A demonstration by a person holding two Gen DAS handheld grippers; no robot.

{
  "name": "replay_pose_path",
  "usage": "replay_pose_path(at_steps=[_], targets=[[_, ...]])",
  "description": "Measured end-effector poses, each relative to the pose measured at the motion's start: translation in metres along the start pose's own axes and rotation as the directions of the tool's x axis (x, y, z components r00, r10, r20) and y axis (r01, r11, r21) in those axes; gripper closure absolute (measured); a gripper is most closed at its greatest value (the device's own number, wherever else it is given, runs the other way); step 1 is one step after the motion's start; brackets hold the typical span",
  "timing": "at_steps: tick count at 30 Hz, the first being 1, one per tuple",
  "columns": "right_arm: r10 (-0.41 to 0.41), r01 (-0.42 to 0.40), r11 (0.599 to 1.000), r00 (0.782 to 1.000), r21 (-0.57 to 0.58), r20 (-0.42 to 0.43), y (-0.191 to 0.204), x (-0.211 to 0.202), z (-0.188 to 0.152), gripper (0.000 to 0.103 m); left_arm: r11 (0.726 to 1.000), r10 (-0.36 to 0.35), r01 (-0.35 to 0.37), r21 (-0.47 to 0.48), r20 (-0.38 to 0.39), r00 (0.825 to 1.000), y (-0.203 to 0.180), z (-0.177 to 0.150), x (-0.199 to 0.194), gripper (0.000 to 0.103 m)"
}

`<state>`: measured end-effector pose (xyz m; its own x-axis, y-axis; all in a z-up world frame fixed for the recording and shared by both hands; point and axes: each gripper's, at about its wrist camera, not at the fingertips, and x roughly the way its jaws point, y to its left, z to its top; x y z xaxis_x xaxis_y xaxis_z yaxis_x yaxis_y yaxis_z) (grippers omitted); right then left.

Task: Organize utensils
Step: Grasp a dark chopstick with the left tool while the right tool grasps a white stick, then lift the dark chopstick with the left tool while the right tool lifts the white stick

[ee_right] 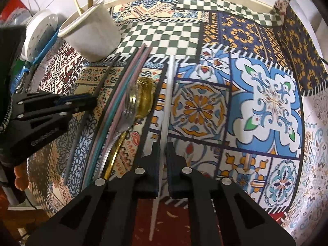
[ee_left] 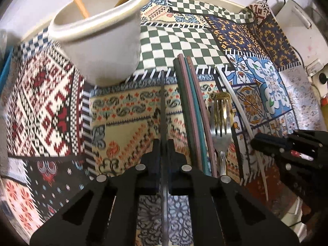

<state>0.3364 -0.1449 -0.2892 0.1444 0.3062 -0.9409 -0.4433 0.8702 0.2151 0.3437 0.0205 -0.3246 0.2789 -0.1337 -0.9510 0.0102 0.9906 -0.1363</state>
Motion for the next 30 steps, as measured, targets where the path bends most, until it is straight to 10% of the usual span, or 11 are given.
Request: replay_pose_path(at_steps=[14, 30], targets=[[-0.05, 0.046, 0.996, 0.997, -0.076, -0.061, 0.013, 0.009, 0.037, 0.097, 1.0, -0.004, 0.005, 0.015, -0.066, 0.998, 0.0, -0.016, -0.007, 0.099], [0.037, -0.037, 0.998, 0.999, -0.049, -0.009, 0.0, -0.023, 0.027, 0.098, 1.0, -0.004, 0.002, 0.025, 0.086, 0.996, -0.003, -0.015, -0.052, 0.099]])
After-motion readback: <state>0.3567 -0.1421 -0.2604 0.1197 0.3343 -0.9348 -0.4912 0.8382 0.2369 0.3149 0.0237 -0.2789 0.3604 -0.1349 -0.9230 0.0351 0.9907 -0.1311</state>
